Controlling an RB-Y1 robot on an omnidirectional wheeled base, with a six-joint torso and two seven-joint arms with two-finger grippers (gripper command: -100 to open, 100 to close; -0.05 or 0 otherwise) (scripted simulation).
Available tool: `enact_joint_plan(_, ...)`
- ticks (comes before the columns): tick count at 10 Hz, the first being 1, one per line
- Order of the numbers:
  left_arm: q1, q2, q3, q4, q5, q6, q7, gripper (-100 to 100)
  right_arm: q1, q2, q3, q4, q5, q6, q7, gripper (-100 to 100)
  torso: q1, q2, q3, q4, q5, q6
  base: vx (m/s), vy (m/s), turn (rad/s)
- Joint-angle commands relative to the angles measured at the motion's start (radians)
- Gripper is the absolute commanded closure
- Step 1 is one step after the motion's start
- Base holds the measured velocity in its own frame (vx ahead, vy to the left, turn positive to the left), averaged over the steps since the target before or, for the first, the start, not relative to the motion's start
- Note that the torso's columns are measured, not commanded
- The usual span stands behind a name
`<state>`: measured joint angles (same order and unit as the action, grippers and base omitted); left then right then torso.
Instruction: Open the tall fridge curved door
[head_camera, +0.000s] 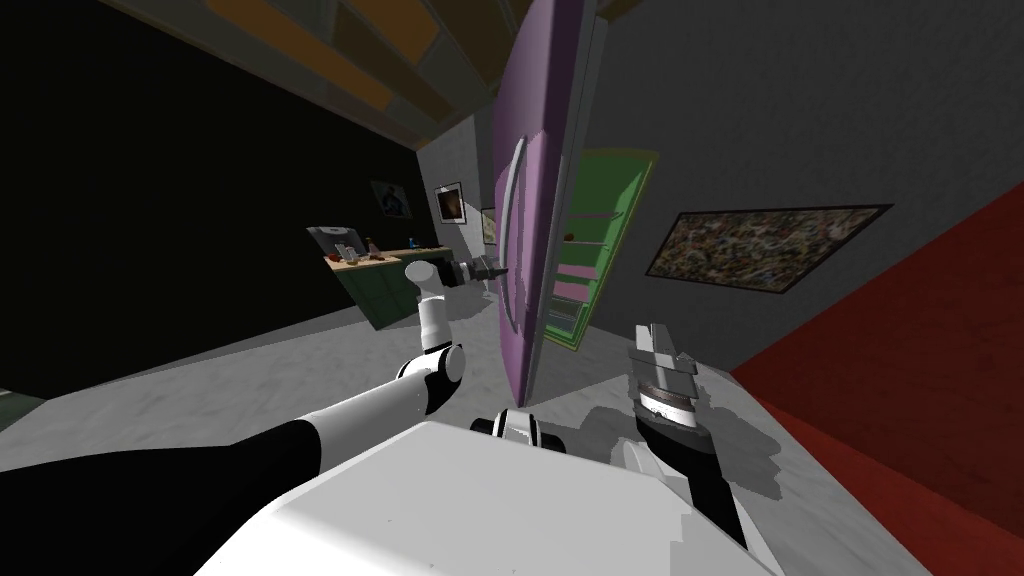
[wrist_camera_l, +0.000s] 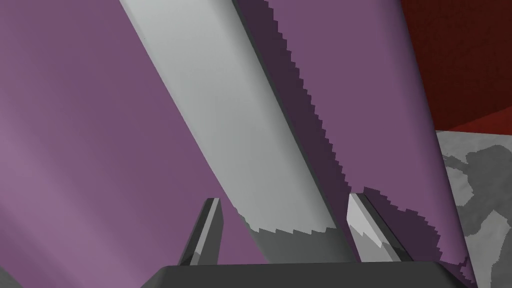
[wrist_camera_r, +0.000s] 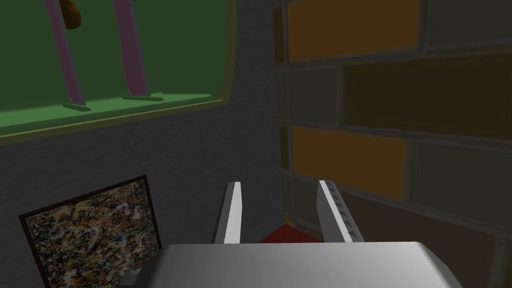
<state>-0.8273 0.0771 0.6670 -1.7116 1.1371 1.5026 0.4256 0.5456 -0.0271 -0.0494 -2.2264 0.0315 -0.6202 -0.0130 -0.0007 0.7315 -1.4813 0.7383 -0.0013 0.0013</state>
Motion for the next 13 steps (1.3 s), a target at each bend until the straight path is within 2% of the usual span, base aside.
enact_joint_plan(1,-0.002,-0.008,0.029,-0.027,0.062,0.075,0.017,100,0.0,0.0,0.0,0.0,0.0,0.0,0.0,0,0.006,0.001,0.0,0.001,0.002,-0.001,0.059,0.302,-0.043)
enact_joint_plan(2,-0.002,-0.008,0.029,-0.027,0.062,0.078,0.017,100,0.0,0.0,0.0,0.0,0.0,0.0,0.0,0,0.007,0.0,0.0,0.001,0.002,-0.001,0.061,0.261,-0.014)
enact_joint_plan(3,-0.001,-0.013,0.042,-0.041,0.09,0.116,0.027,100,0.0,0.0,0.0,0.0,0.0,0.0,0.0,0,0.003,-0.002,-0.002,0.0,0.001,-0.001,0.049,0.29,-0.014)
enact_joint_plan(4,-0.001,-0.013,0.042,-0.041,0.09,0.116,0.027,100,0.0,0.0,0.0,0.0,0.0,0.0,0.0,0,0.003,-0.002,-0.002,0.0,0.001,-0.001,0.061,0.239,-0.014)
enact_joint_plan(6,0.001,-0.023,0.067,-0.068,0.146,0.193,0.048,100,0.0,0.0,0.0,0.0,0.0,0.0,0.0,0,-0.001,-0.005,-0.005,-0.001,0.0,0.0,0.061,0.274,-0.023)
enact_joint_plan(7,0.001,-0.023,0.067,-0.068,0.146,0.193,0.048,100,0.0,0.0,0.0,0.0,0.0,0.0,0.0,0,0.001,-0.004,-0.003,0.0,0.0,0.0,0.073,0.285,-0.017)
enact_joint_plan(9,0.002,-0.032,0.092,-0.095,0.203,0.27,0.068,100,0.0,0.0,0.0,0.0,0.0,0.0,0.0,0,0.0,-0.003,-0.003,-0.001,0.0,0.0,0.053,0.298,-0.032)
enact_joint_plan(10,-0.037,-0.008,0.032,-0.03,0.152,0.199,0.112,-100,0.0,0.0,0.0,0.0,0.0,0.0,0.0,0,0.001,-0.001,-0.001,-0.001,0.0,0.0,-0.023,0.299,-0.22)
enact_joint_plan(12,-0.037,-0.008,-0.025,-0.024,0.152,0.15,0.113,-100,0.0,0.0,0.0,0.0,0.0,0.0,0.0,0,-0.008,0.008,0.006,0.0,-0.001,-0.001,-0.035,0.097,-0.033)
enact_joint_plan(13,-0.037,-0.008,-0.025,-0.024,0.152,0.127,0.113,-100,0.0,0.0,0.0,0.0,0.0,0.0,0.0,0,-0.014,0.008,0.006,0.001,-0.004,0.001,-0.004,-0.029,0.025)
